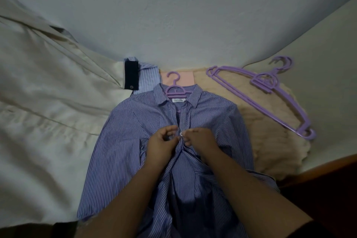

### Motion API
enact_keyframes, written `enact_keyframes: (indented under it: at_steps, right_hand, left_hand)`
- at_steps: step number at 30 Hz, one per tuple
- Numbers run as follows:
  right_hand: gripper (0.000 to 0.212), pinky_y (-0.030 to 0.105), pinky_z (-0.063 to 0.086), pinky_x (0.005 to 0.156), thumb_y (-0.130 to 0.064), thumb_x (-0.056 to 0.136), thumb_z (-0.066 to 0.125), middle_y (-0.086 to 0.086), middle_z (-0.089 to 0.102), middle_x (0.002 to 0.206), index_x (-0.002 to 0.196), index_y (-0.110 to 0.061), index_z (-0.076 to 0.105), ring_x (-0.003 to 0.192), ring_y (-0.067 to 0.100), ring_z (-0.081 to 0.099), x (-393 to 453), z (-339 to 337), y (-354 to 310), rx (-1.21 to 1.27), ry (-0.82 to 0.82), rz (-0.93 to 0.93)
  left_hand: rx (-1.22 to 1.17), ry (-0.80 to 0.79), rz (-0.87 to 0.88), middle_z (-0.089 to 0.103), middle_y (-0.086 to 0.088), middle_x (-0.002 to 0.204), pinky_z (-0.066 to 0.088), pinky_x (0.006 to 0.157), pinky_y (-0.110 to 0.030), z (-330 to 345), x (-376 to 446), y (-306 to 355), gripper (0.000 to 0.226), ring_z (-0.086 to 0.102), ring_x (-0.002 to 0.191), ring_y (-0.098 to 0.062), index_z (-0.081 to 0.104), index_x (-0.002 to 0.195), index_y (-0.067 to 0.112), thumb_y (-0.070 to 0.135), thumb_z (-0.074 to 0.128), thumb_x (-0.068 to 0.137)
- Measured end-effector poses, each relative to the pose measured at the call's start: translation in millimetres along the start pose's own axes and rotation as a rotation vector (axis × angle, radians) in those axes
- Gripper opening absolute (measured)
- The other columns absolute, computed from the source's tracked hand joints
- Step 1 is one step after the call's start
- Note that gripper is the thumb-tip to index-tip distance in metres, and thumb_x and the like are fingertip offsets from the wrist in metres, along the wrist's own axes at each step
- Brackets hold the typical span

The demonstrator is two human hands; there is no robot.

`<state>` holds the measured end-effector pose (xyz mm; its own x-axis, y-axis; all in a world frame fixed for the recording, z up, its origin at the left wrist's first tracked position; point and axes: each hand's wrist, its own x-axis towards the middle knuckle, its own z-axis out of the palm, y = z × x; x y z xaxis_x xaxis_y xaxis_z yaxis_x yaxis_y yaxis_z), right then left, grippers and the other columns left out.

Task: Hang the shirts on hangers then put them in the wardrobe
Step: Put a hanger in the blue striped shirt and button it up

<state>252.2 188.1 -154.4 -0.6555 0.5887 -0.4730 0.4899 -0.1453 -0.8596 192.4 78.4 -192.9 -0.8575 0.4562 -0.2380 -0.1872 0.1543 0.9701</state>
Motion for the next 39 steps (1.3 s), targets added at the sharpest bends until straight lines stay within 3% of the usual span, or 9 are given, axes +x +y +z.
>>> enact_keyframes:
  at_steps: [4,7,10,18,24,29,32,35,39]
  right_hand:
    - [0.022,0.019,0.046,0.054,-0.008,0.086,0.063,0.003,0.061,0.064,0.065,-0.014,0.062,0.053,0.011,0.054,0.7,0.0,-0.3,0.023,0.015,0.02]
    - [0.021,0.013,0.042,0.045,-0.01,0.086,0.062,0.003,0.061,0.064,0.066,-0.013,0.062,0.053,0.01,0.054,0.7,-0.3,-0.4,0.023,0.023,0.022]
    - [0.019,0.018,0.042,0.049,-0.013,0.086,0.064,0.002,0.063,0.068,0.067,-0.015,0.062,0.057,0.011,0.057,1.5,-0.1,1.6,0.016,0.037,0.011]
    - [0.021,0.03,0.045,0.059,-0.013,0.085,0.064,0.005,0.063,0.064,0.065,-0.016,0.063,0.06,0.018,0.057,6.8,2.4,5.9,0.009,0.072,-0.019]
    - [0.019,0.035,0.051,0.065,-0.014,0.082,0.067,0.002,0.062,0.061,0.065,-0.02,0.063,0.061,0.018,0.058,8.9,4.3,11.2,-0.04,0.093,-0.056]
    - [0.02,0.028,0.046,0.059,-0.009,0.085,0.066,0.004,0.061,0.062,0.067,-0.018,0.064,0.059,0.015,0.055,9.6,1.5,11.6,0.004,0.044,-0.068]
    - [0.019,0.029,0.046,0.062,-0.013,0.085,0.065,0.006,0.063,0.066,0.067,-0.017,0.066,0.064,0.018,0.057,9.2,0.4,12.6,-0.036,0.029,-0.088]
    - [0.015,0.028,0.046,0.06,-0.014,0.084,0.068,0.005,0.063,0.064,0.069,-0.017,0.068,0.063,0.018,0.056,9.6,0.5,12.7,-0.039,0.026,-0.11]
    - [0.009,0.012,0.044,0.05,-0.014,0.08,0.073,-0.006,0.062,0.062,0.073,-0.017,0.069,0.054,0.006,0.055,9.6,-1.2,12.9,-0.088,-0.006,-0.151]
  left_hand:
    - [0.064,-0.019,0.054,0.07,-0.005,0.083,0.039,0.052,-0.024,1.2,-0.3,1.9,0.035,0.047,0.061,-0.02,0.069,0.094,0.03,-0.004,0.063,0.086]
    - [0.119,-0.032,0.06,0.071,0.007,0.076,0.044,0.054,-0.023,2.6,1.0,3.4,0.033,0.052,0.061,-0.018,0.071,0.1,0.025,-0.003,0.062,0.087]
    - [0.077,-0.048,0.002,0.061,0.007,0.059,0.033,0.039,-0.016,3.3,2.2,4.1,0.032,0.036,0.041,-0.006,0.069,0.112,0.014,-0.004,0.063,0.086]
    - [0.044,-0.09,-0.05,0.061,-0.012,0.071,0.036,0.042,-0.018,2.6,1.8,5.9,0.036,0.041,0.046,-0.008,0.068,0.111,0.017,-0.003,0.07,0.081]
    - [0.114,-0.073,0.006,0.062,-0.01,0.086,0.043,0.049,-0.014,3.5,2.4,6.5,0.036,0.05,0.05,-0.001,0.07,0.109,0.014,0.001,0.076,0.077]
    - [0.117,-0.085,0.003,0.062,-0.004,0.089,0.045,0.055,-0.015,1.6,3.2,8.0,0.031,0.053,0.057,-0.004,0.07,0.112,0.012,0.004,0.071,0.082]
    - [0.097,-0.087,-0.037,0.066,0.003,0.075,0.037,0.044,-0.016,-0.8,3.9,8.4,0.028,0.043,0.045,-0.002,0.07,0.113,0.013,0.003,0.058,0.09]
    - [0.056,-0.096,-0.074,0.069,0.002,0.09,0.035,0.046,-0.017,-1.0,3.8,9.7,0.03,0.043,0.046,0.0,0.072,0.108,0.012,0.002,0.05,0.092]
    - [-0.033,-0.108,-0.14,0.064,-0.002,0.067,0.036,0.044,-0.016,-0.5,4.9,11.9,0.034,0.046,0.045,-0.002,0.069,0.11,0.012,0.001,0.041,0.095]
